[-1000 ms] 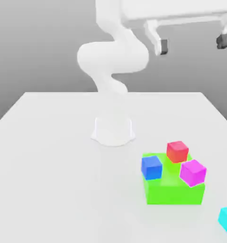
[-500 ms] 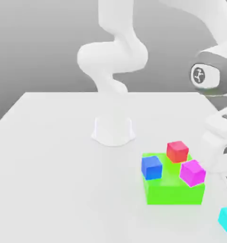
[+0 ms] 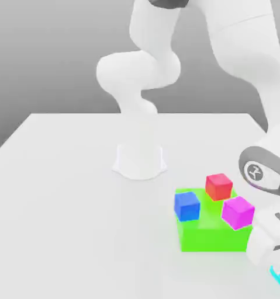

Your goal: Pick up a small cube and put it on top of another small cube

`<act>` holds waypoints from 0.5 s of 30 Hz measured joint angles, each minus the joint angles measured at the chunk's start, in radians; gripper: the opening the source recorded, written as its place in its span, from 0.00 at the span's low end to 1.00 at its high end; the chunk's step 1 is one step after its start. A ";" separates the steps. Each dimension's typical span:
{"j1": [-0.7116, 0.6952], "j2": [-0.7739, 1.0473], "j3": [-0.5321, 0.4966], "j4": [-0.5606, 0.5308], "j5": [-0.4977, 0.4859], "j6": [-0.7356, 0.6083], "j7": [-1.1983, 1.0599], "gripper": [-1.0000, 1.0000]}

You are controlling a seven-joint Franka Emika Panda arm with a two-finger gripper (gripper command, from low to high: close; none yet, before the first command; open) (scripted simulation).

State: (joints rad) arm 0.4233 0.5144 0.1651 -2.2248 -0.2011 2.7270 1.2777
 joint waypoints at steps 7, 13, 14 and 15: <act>-0.065 -0.240 0.087 -0.114 0.086 -0.124 -0.195 0.00; -0.085 -0.464 0.138 -0.272 0.204 -0.182 -0.526 0.00; -0.081 -0.502 0.140 -0.298 0.224 -0.192 -0.583 0.00; -0.071 -0.540 0.136 -0.324 0.244 -0.203 -0.638 0.00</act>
State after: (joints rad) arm 0.3527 -0.0255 0.3015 -2.5492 0.0430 2.5242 0.6392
